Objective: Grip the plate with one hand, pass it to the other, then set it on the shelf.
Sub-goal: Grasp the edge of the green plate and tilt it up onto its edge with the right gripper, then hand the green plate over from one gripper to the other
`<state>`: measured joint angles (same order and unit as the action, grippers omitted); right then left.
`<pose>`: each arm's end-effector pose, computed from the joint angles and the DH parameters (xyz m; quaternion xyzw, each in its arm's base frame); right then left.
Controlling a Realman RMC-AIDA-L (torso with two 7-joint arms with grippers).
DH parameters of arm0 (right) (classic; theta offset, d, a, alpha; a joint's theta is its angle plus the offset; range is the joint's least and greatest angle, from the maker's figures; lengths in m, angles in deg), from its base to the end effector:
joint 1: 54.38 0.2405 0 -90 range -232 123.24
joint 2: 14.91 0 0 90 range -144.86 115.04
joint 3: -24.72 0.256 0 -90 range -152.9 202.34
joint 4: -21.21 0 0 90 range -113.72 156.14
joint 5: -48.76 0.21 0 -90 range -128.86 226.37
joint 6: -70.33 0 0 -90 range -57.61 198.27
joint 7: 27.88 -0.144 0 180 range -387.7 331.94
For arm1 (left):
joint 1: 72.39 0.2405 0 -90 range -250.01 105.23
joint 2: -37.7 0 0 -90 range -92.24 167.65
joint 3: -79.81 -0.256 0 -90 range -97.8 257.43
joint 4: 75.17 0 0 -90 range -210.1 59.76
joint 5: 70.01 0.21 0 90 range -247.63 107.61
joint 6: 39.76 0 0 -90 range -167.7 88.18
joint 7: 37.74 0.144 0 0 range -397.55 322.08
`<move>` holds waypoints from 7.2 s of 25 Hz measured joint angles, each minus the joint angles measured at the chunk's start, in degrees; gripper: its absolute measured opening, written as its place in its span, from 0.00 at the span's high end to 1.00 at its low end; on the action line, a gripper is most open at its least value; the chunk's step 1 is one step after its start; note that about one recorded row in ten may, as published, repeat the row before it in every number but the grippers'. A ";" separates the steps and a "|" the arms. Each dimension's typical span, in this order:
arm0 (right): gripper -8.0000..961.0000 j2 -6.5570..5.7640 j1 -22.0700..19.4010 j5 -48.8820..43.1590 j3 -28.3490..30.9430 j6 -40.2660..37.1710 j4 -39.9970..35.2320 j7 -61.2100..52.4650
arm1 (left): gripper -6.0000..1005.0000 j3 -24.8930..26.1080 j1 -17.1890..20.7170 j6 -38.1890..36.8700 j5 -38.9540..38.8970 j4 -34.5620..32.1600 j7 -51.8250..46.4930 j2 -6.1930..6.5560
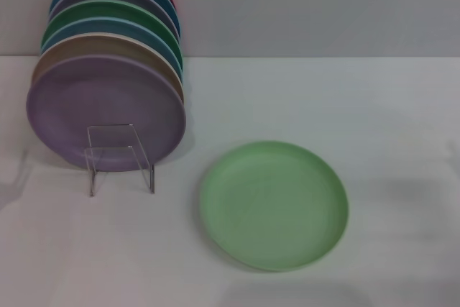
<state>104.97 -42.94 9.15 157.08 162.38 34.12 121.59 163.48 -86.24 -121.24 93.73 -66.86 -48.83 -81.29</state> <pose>0.3489 0.2497 0.0569 -0.6372 0.1722 0.4428 0.6068 -0.3637 0.2669 0.0335 -0.6255 -0.1924 -0.3282 0.6812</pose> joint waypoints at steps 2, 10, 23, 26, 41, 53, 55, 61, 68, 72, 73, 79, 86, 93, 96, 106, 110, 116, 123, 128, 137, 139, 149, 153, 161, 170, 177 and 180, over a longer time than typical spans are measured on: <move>0.13 0.00 0.00 -0.05 0.00 0.97 0.08 -0.27 | 0.17 0.03 -0.15 0.15 0.00 -0.07 0.01 0.00; 0.13 -0.55 -0.42 -1.64 -6.74 -4.25 11.62 -10.50 | 0.17 0.00 -0.42 0.41 0.00 -0.08 0.03 0.00; 0.13 -1.50 -1.56 -64.67 -24.67 -45.39 71.28 -93.16 | 0.17 -0.01 -0.49 1.02 0.20 -0.10 0.02 -0.10; 0.13 -1.65 3.37 -79.19 -24.65 -37.36 73.86 -107.68 | 0.17 0.00 -0.45 1.04 0.17 -0.10 0.02 -0.09; 0.13 -1.69 18.02 -105.13 -25.27 -12.85 68.89 -124.68 | 0.18 0.00 -0.04 1.16 0.22 -0.09 -0.07 -0.09; 0.13 -1.23 22.10 -106.06 -26.07 -16.38 56.35 -124.03 | 0.18 0.00 -0.31 1.15 0.36 -0.16 -0.07 -0.09; 0.13 -1.23 22.54 -106.12 -26.56 -17.41 54.80 -124.00 | 0.18 0.00 -0.47 1.15 0.36 -0.15 -0.07 -0.09; 0.13 -1.23 23.93 -106.17 -28.05 -19.70 50.87 -123.98 | 0.18 0.00 -0.66 1.18 0.35 -0.13 -0.06 -0.09; 0.13 -1.23 25.02 -106.20 -29.61 -20.22 48.73 -123.99 | 0.18 -0.07 -0.65 1.22 0.35 -0.14 -0.04 -0.09; 0.16 -1.23 25.21 -106.25 -30.44 -20.71 47.85 -124.40 | 0.18 -0.17 -0.65 1.23 0.35 -0.14 -0.02 -0.09; 0.17 -1.23 25.32 -106.27 -30.48 -20.87 47.45 -124.44 | 0.18 -0.29 -0.65 1.24 0.35 -0.14 -0.02 -0.09; 0.23 -1.23 25.54 -106.34 -30.50 -20.87 46.83 -124.08 | 0.18 -0.79 -0.59 1.24 0.35 0.00 0.00 -0.09; 0.37 -1.23 25.72 -106.41 -30.91 -20.93 46.73 -123.90 | 0.18 -0.79 -0.62 1.24 0.35 0.11 0.02 -0.09; 0.71 -1.23 26.14 -106.37 -31.22 -21.28 45.68 -123.81 | 0.18 -0.79 -0.76 1.24 0.35 0.16 0.03 -0.07; 0.82 -1.23 26.16 -106.20 -31.24 -20.99 46.16 -123.81 | 0.18 -0.79 -0.81 1.24 0.35 0.32 0.02 0.00; 0.96 -1.19 25.21 -105.97 -31.11 -21.29 48.41 -123.39 | 0.18 -0.79 -0.82 1.22 0.35 0.46 0.02 0.00; 0.96 -0.97 23.17 -104.38 -30.86 -21.44 52.35 -122.38 | 0.18 -0.79 -0.83 0.74 0.35 0.50 0.02 0.00; 0.97 -0.95 18.01 -99.95 -30.70 -21.48 61.75 -118.49 | 0.18 -3.26 -0.11 -3.00 0.39 0.66 -1.11 0.11; 0.97 -0.82 7.74 -91.74 -30.63 -26.38 73.47 -109.88 | 0.18 -10.25 0.22 -11.28 0.86 1.73 -1.79 0.86; 0.97 -0.73 -0.39 -81.84 -30.84 -33.12 75.82 -93.91 | 0.18 -17.90 0.40 -7.05 1.88 10.45 -7.49 5.08; 0.97 -0.59 -4.05 -72.03 -27.63 -38.43 69.96 -80.32 | 0.18 -23.56 9.24 29.81 1.91 53.40 6.33 14.06; 0.97 -0.60 -4.42 -69.53 -27.33 -39.14 69.03 -77.76 | 0.18 -23.75 10.05 41.63 1.93 63.43 8.13 15.67; 0.97 -0.67 -4.12 -58.04 -26.81 -43.85 62.88 -63.23 | 0.18 -21.44 6.26 95.73 1.12 96.11 13.36 15.03; 0.97 -0.67 -3.47 -57.17 -27.07 -44.18 61.96 -61.41 | 0.19 -19.07 3.67 107.01 -2.80 100.66 20.98 11.06; 0.97 -0.61 -3.72 -55.81 -27.41 -43.90 61.90 -58.87 | 0.20 -6.71 2.13 120.96 -22.54 100.33 45.55 1.01; 0.97 -0.68 -5.38 -48.20 -27.40 -39.88 61.97 -51.53 | 0.21 -4.44 -1.40 128.07 -28.54 95.00 49.49 0.86; 0.97 -0.66 -6.02 -46.04 -27.25 -36.04 62.23 -50.14 | 0.22 -5.06 -3.74 127.97 -28.73 89.78 49.78 0.75; 0.97 -0.64 -6.18 -45.16 -27.20 -34.94 62.03 -49.63 | 0.22 -5.21 -4.14 127.80 -28.74 88.83 49.81 0.74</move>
<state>104.33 -49.12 -36.01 129.88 127.44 96.15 71.96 158.27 -90.38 6.56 64.99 21.98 0.98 -80.56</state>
